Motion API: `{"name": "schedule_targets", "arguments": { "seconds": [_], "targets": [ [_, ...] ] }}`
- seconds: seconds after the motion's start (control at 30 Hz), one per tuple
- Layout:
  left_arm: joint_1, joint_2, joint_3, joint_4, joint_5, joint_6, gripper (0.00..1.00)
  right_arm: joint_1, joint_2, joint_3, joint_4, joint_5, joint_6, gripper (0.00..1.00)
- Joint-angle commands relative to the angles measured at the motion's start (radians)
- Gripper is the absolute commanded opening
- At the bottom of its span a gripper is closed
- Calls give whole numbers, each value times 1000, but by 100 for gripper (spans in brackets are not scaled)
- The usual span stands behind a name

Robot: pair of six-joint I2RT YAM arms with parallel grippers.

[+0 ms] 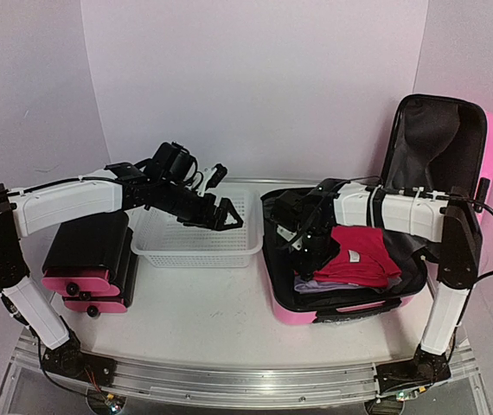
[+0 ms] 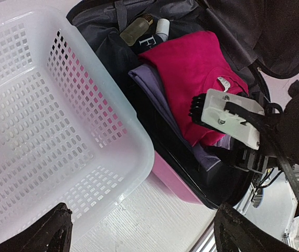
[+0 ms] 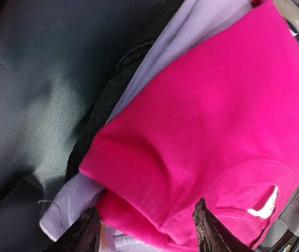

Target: Open, take out, and arrange the luggage

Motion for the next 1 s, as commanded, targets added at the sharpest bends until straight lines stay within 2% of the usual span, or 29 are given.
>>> {"name": "schedule_targets", "arguments": {
  "seconds": [0.0,0.2,0.6,0.7,0.83,0.97],
  "targets": [
    [4,-45,6,38,14,-4,94,-1,38,29,8,8,-18,59],
    [4,-52,2,39,14,-7,94,-1,40,24,22,64,-12,42],
    [4,-53,5,40,25,-18,94,-1,-60,-31,101,167,12,5],
    [5,-49,9,40,38,-27,94,-1,-68,-37,104,165,16,0],
    [5,-41,15,58,83,-74,94,-1,-89,-58,132,134,12,0],
    [6,-16,32,107,167,-238,91,-18,-147,-115,202,81,10,0]
  ]
}}
